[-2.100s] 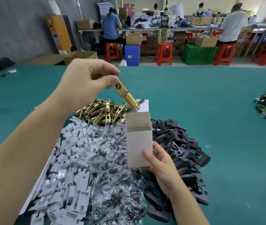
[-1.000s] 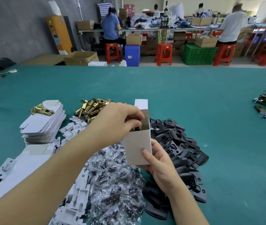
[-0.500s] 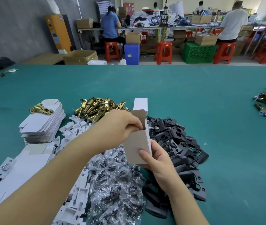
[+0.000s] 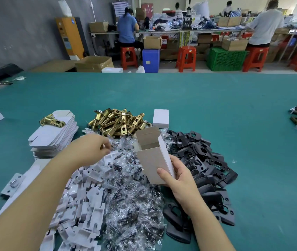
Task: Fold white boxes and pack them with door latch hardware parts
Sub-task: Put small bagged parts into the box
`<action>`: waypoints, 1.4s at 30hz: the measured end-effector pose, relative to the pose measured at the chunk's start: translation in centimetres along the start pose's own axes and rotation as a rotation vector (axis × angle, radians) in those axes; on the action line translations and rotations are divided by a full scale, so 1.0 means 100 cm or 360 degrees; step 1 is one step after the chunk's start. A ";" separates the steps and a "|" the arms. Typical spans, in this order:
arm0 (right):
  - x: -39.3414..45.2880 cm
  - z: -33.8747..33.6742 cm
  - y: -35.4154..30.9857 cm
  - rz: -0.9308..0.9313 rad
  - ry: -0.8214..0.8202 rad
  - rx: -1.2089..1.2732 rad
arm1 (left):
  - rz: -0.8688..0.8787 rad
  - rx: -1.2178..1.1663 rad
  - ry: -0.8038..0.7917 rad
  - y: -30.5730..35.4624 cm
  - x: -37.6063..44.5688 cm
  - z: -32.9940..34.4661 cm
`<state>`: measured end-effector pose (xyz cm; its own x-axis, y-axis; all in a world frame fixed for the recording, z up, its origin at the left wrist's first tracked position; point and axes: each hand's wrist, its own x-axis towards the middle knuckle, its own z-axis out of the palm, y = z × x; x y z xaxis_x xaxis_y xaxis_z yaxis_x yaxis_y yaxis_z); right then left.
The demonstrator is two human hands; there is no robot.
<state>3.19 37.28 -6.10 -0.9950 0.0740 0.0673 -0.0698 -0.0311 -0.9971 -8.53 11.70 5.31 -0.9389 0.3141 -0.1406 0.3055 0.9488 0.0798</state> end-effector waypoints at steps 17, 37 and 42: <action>-0.003 0.000 -0.008 0.0036 -0.0001 0.0121 | -0.0141 0.0056 -0.0110 -0.013 0.028 0.060; -0.003 0.002 -0.011 0.0088 -0.0021 0.0280 | -0.0176 -0.0148 0.0125 -0.009 0.028 0.045; -0.002 0.000 -0.007 0.0174 0.0026 0.0404 | -0.0098 -0.0079 0.0460 0.008 0.015 0.011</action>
<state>3.40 37.28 -5.39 -0.9964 0.0726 -0.0428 0.0202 -0.2882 -0.9574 -9.56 12.93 4.10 -0.9639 0.2269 0.1393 0.2449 0.9609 0.1292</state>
